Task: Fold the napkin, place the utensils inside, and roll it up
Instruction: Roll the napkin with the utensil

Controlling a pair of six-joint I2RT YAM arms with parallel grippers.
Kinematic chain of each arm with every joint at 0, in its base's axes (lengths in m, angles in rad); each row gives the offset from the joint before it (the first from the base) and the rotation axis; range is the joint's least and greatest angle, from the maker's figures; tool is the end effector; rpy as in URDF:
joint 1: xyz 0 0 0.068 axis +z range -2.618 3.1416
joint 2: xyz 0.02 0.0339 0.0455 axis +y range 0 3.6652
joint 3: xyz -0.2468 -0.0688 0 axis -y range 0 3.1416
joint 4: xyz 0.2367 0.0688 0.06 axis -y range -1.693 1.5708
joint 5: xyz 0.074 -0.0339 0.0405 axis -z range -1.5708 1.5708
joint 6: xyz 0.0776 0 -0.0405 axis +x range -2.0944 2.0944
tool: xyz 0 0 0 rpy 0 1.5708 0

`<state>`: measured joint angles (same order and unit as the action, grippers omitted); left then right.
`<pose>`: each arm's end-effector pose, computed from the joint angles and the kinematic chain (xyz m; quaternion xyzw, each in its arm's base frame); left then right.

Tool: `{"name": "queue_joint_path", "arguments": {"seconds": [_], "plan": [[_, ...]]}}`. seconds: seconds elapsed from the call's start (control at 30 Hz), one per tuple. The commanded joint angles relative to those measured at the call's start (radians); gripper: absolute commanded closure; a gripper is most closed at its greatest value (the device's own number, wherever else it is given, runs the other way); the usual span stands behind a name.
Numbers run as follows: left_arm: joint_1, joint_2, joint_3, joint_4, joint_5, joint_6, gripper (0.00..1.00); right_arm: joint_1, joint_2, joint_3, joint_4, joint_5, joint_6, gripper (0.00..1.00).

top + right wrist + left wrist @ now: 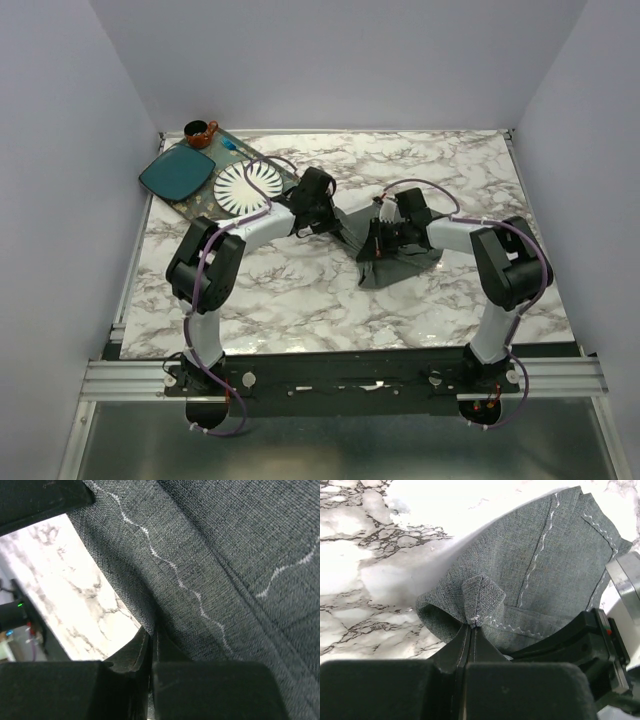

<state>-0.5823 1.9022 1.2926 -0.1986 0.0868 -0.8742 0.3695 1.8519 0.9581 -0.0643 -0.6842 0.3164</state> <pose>0.3581 -0.2439 0.1511 -0.1189 0.9198 -0.2775 0.2507 0.3186 0.1760 0.0940 -0.1250 0.8952 0.3968 0.1600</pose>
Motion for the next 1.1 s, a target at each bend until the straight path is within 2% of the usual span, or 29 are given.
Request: {"name": "queue_joint_path", "arguments": {"seconds": [0.0,0.13,0.2,0.23,0.3,0.33,0.43,0.5,0.63,0.7,0.73,0.77,0.9,1.07], "plan": [[0.006,0.008,-0.013,0.011,-0.035,-0.077,1.0,0.065,-0.066,-0.004,-0.152,0.23,-0.027,0.82],[0.002,0.006,-0.052,0.042,-0.01,-0.088,1.0,0.135,-0.092,0.027,-0.195,0.4,-0.03,0.79],[0.009,0.008,-0.07,0.074,-0.004,-0.069,1.0,0.149,-0.091,0.031,-0.209,0.434,-0.027,0.82],[0.015,0.014,-0.073,0.093,0.043,-0.042,1.0,0.16,-0.088,0.033,-0.212,0.445,-0.027,0.83],[0.032,0.035,-0.062,0.119,0.082,-0.017,0.87,0.172,-0.082,0.037,-0.22,0.454,-0.025,0.86],[0.036,0.04,-0.058,0.125,0.099,0.001,0.77,0.177,-0.079,0.037,-0.22,0.453,-0.023,0.86],[0.058,0.048,-0.029,0.073,0.082,0.049,0.72,0.195,-0.076,0.041,-0.224,0.466,-0.017,0.87],[0.065,0.008,-0.068,0.09,0.07,0.05,0.68,0.195,-0.077,0.042,-0.226,0.466,-0.011,0.88],[0.078,-0.051,-0.096,0.074,0.044,0.083,0.55,0.197,-0.073,0.053,-0.224,0.454,-0.01,0.89],[0.078,-0.086,-0.088,0.051,0.027,0.102,0.43,0.195,-0.069,0.056,-0.227,0.448,-0.01,0.89],[0.078,-0.097,-0.085,0.042,0.022,0.118,0.23,0.197,-0.068,0.059,-0.226,0.446,-0.01,0.89],[0.078,-0.107,-0.085,0.028,0.019,0.119,0.18,0.195,-0.066,0.059,-0.226,0.443,-0.01,0.9],[0.079,-0.138,-0.131,0.041,0.074,0.054,0.16,0.195,-0.068,0.059,-0.226,0.437,-0.008,0.91],[0.07,-0.109,-0.232,0.192,0.209,-0.109,0.24,0.195,-0.072,0.056,-0.224,0.426,-0.005,0.92]]}}
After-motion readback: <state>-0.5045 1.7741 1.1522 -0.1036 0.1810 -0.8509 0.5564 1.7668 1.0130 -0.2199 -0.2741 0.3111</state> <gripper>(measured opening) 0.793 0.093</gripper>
